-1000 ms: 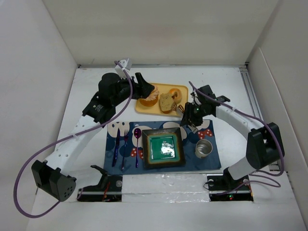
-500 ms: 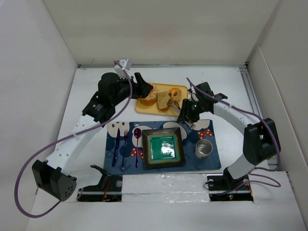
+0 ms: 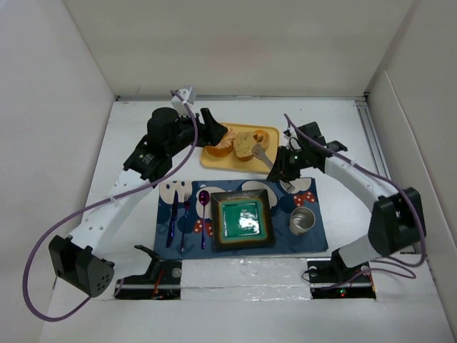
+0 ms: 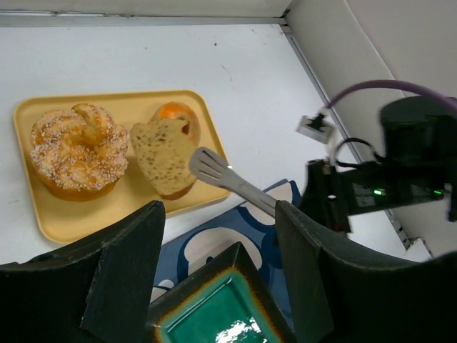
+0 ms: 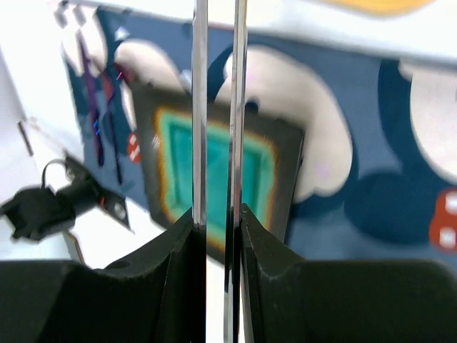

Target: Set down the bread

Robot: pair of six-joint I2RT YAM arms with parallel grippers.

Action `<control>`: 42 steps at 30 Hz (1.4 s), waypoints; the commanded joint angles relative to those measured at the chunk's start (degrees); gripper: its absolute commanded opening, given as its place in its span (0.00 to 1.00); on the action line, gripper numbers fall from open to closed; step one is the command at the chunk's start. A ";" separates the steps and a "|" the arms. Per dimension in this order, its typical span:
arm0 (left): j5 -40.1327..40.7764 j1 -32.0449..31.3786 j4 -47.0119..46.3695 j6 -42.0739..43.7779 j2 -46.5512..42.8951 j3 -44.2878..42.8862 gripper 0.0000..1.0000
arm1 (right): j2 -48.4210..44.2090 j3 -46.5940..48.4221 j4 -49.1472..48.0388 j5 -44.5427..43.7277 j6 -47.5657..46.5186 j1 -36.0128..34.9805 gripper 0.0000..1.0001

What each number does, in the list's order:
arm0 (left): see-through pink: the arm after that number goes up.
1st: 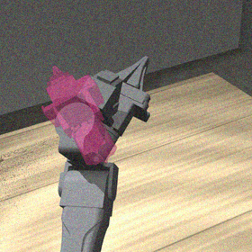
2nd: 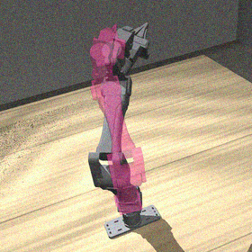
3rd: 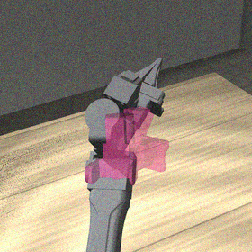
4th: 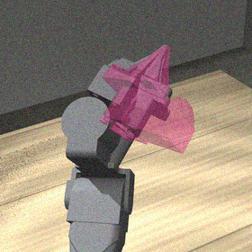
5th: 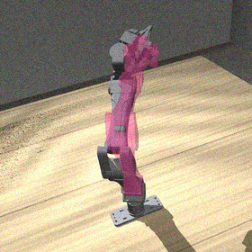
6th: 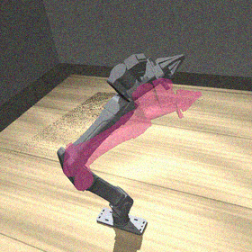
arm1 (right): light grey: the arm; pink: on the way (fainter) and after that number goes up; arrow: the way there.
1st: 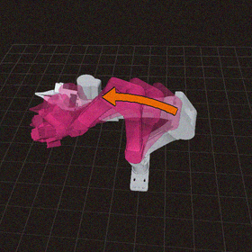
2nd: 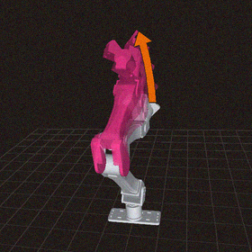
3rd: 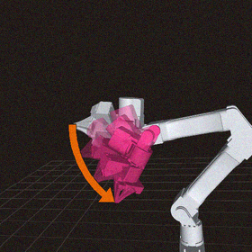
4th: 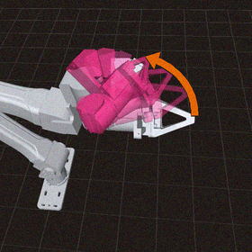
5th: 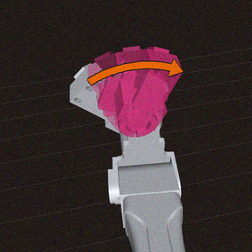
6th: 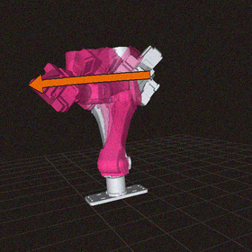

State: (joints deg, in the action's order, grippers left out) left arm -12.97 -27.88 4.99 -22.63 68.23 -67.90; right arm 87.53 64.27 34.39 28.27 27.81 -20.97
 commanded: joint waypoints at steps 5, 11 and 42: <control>0.14 0.28 -1.13 1.98 2.26 -1.62 0.58 | -18.17 -4.68 11.49 1.35 -2.59 -2.23 0.20; -0.48 0.28 -0.69 2.68 3.76 -3.03 0.58 | -24.50 -9.42 18.52 1.96 -0.49 -11.96 0.20; -0.21 0.28 -0.78 3.12 -0.81 0.31 0.57 | -21.45 -3.82 6.93 -9.81 5.06 -9.36 0.48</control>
State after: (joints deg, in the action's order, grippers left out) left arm -13.41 -27.88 5.87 -20.23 69.45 -68.23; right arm 63.16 56.36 44.10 20.86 35.16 -33.45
